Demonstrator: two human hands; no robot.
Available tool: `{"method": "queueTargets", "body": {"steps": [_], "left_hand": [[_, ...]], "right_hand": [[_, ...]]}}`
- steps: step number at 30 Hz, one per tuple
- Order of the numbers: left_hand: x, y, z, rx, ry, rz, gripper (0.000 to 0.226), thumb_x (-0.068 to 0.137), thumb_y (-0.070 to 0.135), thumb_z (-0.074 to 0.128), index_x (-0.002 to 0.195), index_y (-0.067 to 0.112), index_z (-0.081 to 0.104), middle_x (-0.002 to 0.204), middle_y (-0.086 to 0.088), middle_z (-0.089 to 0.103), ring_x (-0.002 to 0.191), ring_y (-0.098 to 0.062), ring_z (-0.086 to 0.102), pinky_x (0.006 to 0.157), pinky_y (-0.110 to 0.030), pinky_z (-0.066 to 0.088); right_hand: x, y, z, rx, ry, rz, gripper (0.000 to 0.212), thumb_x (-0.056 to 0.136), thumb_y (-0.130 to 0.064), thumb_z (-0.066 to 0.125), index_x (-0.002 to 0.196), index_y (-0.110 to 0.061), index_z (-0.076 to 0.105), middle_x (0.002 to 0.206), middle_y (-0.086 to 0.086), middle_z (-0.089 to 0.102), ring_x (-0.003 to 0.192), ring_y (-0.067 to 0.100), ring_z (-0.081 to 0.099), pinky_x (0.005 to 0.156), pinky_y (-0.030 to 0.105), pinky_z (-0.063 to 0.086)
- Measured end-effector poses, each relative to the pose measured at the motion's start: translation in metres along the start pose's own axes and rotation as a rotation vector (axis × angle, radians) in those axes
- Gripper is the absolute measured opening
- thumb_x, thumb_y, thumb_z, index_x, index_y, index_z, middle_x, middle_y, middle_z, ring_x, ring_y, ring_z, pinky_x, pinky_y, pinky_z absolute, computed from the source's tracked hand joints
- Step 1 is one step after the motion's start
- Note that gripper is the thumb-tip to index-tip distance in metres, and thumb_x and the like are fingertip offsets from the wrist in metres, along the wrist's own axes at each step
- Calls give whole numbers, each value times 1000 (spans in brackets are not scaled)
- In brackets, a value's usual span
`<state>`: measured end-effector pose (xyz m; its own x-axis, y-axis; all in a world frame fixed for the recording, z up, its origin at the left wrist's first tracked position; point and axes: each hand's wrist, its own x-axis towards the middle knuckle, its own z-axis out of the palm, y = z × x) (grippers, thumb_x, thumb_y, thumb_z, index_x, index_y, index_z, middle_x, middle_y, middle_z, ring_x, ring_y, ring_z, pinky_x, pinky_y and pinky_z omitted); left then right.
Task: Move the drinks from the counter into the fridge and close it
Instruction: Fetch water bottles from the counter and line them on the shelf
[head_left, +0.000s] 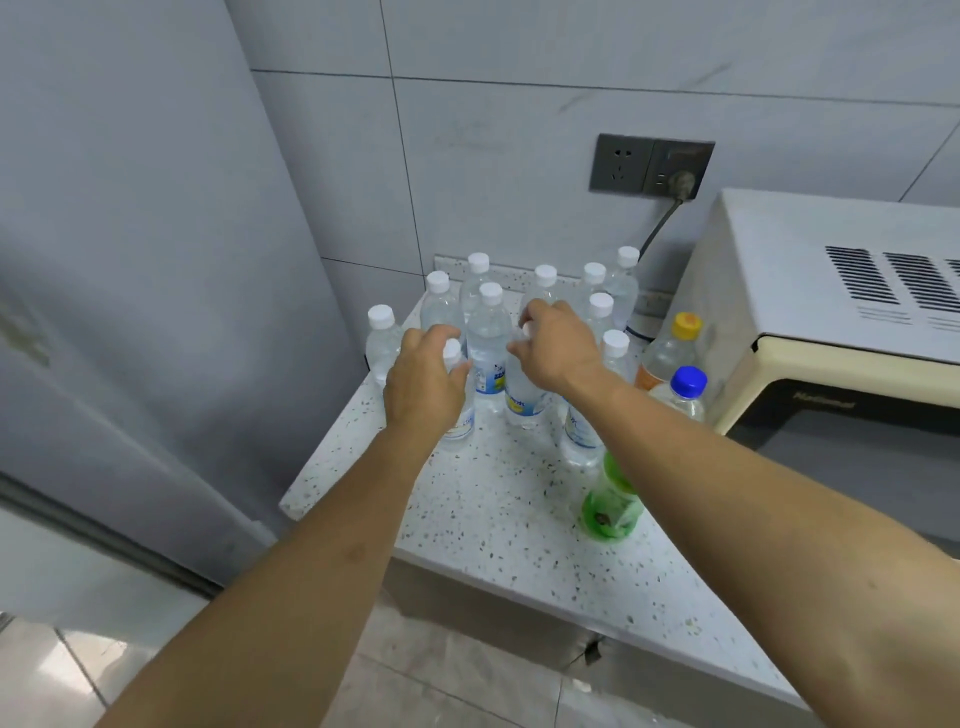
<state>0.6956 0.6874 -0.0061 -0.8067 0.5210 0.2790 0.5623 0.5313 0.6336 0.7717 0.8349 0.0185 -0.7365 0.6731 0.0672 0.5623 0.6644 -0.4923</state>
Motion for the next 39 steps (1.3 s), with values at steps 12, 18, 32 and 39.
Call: {"method": "queueTargets", "body": {"steps": [12,18,32,39], "left_hand": [[-41,-9,-20,-246,-9,19,45,84,17,75,125,26,60,115,-1,58,93,-15,58,80,-24,47],[-58,-18,-21,-216,16,72,42,82,25,76,121,23,62,102,9,59,82,-6,52,74,-22,45],[-92,-81,41,-546,-313,-379,72,58,52,83,117,47,42,112,25,57,104,1,58,71,-16,46],[-100,-91,54,-598,-268,-379,61,61,53,82,103,68,41,113,32,58,104,10,56,76,-16,45]], "right_hand": [[-60,16,1,243,81,-104,20,83,-12,69,103,-12,69,109,9,65,99,25,59,74,25,36],[-84,17,11,307,119,-156,21,81,-14,71,102,-14,70,101,6,68,91,24,61,75,28,41],[-138,54,102,735,135,230,80,68,-30,90,130,-29,41,121,-17,58,109,-2,57,95,27,50],[-143,54,122,785,214,308,67,70,-27,89,124,-28,48,117,-12,62,108,5,61,90,25,52]]}}
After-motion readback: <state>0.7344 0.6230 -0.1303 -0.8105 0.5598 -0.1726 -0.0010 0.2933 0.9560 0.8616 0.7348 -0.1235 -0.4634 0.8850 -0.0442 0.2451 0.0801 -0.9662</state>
